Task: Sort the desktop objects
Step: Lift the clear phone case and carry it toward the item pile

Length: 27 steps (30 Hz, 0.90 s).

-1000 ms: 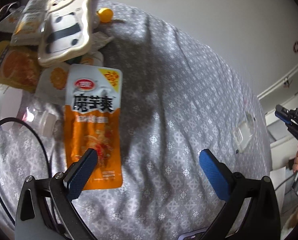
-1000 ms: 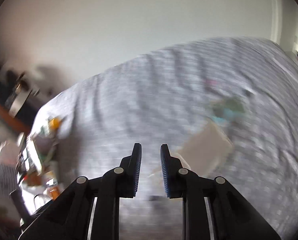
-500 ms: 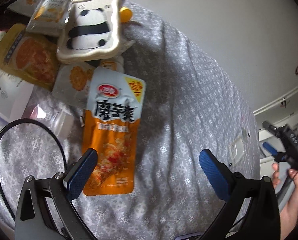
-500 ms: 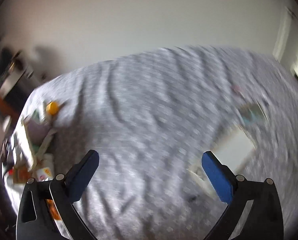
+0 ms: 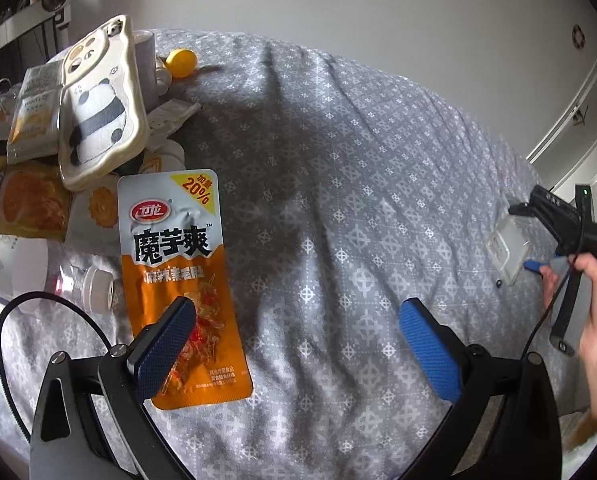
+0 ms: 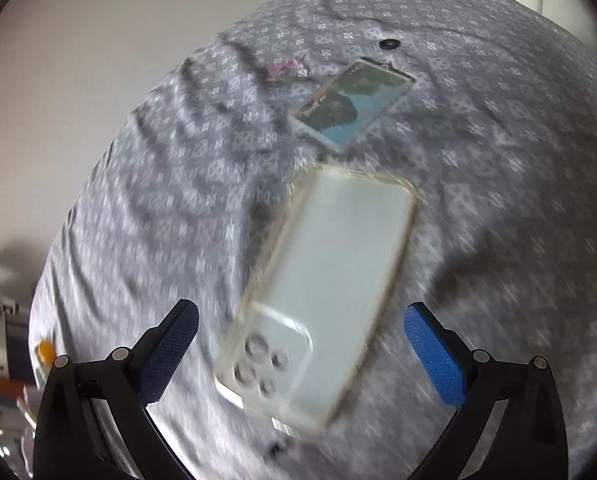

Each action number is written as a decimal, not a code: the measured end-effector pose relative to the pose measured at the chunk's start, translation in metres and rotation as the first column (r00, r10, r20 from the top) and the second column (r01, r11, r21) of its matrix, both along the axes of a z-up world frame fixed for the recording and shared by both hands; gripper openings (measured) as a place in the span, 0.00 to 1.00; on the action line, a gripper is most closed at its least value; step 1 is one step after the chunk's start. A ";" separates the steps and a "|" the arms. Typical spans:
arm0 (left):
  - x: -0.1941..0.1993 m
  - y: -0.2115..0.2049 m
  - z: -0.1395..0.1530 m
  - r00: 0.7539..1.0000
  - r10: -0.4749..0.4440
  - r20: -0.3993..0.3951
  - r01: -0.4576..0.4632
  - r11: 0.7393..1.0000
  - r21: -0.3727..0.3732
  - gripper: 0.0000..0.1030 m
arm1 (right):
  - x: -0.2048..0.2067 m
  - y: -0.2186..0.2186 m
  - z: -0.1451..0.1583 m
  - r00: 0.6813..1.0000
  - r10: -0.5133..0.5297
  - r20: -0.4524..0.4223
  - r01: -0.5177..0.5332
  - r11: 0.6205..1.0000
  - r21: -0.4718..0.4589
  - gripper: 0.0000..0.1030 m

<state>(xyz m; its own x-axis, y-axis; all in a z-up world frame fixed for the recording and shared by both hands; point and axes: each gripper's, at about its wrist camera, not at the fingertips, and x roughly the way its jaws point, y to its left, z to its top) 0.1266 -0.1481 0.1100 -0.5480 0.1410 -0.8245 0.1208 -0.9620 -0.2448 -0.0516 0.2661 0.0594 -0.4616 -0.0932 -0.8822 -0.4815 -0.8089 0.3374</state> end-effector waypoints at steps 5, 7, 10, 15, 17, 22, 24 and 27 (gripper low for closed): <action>0.000 0.005 0.004 0.999 -0.001 -0.041 0.000 1.000 -0.030 0.99 | -0.028 -0.022 -0.021 0.995 0.035 0.097 -0.049 0.987 0.155 1.00; 0.000 0.003 0.009 0.997 0.008 -0.073 -0.011 0.999 -0.034 0.99 | -0.035 -0.039 -0.024 0.989 0.062 0.135 -0.098 0.954 0.283 1.00; 0.000 0.000 0.013 0.996 0.025 -0.091 -0.029 0.999 -0.046 0.99 | -0.038 -0.046 -0.024 0.985 0.124 0.119 -0.158 0.927 0.341 1.00; 0.002 -0.011 0.015 0.994 0.064 -0.092 -0.066 0.998 -0.013 0.99 | -0.032 -0.046 -0.014 0.961 0.247 0.128 -0.276 0.905 0.323 0.84; 0.003 -0.015 0.018 0.992 0.083 -0.099 -0.084 0.996 -0.002 0.99 | -0.026 -0.048 -0.013 0.951 0.282 0.124 -0.306 0.912 0.274 0.83; 0.011 -0.027 0.024 0.985 0.122 -0.123 -0.120 0.992 0.023 0.99 | -0.014 -0.060 0.006 0.944 0.324 0.059 -0.330 0.926 0.184 0.83; 0.013 -0.032 0.025 0.983 0.135 -0.123 -0.132 0.991 0.035 0.99 | -0.011 -0.072 0.020 0.934 0.357 0.032 -0.356 0.914 0.195 0.83; 0.015 -0.040 0.025 0.980 0.163 -0.111 -0.157 0.986 0.057 0.99 | -0.005 -0.106 0.054 0.904 0.426 -0.036 -0.410 0.887 0.211 0.83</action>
<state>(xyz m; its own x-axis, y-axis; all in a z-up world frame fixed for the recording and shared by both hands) 0.1412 -0.1878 0.1349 -0.6577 0.0816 -0.7488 0.2405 -0.9193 -0.3115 -0.0569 0.1606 0.1138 -0.4864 -0.1239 -0.8649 -0.0628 -0.9824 0.1761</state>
